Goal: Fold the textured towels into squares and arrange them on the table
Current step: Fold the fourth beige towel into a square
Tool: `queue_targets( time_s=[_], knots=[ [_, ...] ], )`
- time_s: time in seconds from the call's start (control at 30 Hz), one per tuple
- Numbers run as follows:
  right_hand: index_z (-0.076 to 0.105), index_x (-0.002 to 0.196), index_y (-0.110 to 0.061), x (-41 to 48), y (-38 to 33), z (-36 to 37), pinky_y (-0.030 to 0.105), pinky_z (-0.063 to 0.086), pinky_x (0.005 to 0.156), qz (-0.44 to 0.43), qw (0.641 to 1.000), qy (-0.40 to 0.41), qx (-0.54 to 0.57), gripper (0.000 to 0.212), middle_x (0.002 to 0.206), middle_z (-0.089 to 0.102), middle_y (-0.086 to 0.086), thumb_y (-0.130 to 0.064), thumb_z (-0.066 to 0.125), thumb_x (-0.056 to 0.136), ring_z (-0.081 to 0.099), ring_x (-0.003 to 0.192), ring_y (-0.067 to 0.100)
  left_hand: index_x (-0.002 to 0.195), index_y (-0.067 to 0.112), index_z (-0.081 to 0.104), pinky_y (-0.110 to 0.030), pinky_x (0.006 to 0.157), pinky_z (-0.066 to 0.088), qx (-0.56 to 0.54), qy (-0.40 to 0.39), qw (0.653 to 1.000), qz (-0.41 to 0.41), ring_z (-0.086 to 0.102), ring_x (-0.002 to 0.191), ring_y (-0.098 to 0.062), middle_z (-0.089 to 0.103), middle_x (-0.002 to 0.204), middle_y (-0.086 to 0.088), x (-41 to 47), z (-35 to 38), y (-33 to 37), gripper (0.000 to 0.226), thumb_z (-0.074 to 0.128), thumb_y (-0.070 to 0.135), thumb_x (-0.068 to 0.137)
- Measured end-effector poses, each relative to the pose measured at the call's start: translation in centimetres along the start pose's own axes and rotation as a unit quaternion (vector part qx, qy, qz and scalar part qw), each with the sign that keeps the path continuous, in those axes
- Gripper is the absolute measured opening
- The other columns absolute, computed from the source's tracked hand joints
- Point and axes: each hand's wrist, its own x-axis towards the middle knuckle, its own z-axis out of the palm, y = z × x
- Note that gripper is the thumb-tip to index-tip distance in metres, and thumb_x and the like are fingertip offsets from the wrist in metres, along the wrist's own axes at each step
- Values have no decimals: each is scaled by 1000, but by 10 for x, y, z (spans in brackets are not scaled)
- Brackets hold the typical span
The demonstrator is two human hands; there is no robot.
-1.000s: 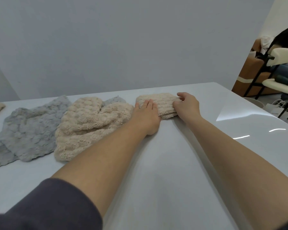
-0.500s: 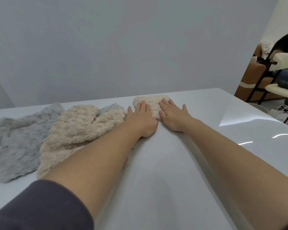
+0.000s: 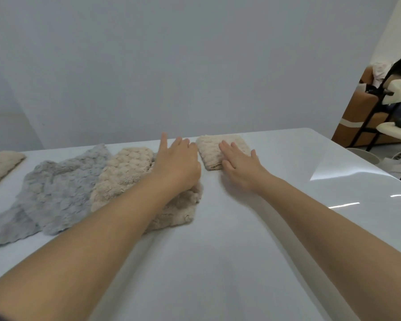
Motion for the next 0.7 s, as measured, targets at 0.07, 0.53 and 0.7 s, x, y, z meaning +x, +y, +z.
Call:
queue_targets(
  time_s=[0.07, 0.53, 0.7],
  knots=[
    [15, 154, -19, -18, -24, 5, 52, -2, 119, -34, 999, -3, 37, 52, 161, 14, -2, -22, 24, 102, 7, 149, 14, 131, 12, 47, -52, 115, 16, -23, -3, 998, -52, 40, 129, -25, 48, 136, -7, -27, -3, -26, 39, 31, 21, 96],
    [58, 101, -19, -88, -132, 19, 39, 44, 88, 20, 998, 37, 39, 19, 103, 55, -1, -23, 60, 83, 53, 97, 21, 78, 28, 46, -30, 60, 40, -122, -30, 992, 27, 54, 79, -18, 55, 81, 8, -140, -28, -70, 15, 56, 18, 82],
    [44, 79, -21, -114, -155, 11, 34, 39, 75, -64, 989, 84, 105, 21, 94, 49, -1, -8, 61, 76, 48, 86, 21, 74, 26, 45, -29, 61, 39, -176, 0, 982, 65, 49, 75, -14, 46, 85, 10, -174, -44, -83, 21, 57, 39, 84]
  ],
)
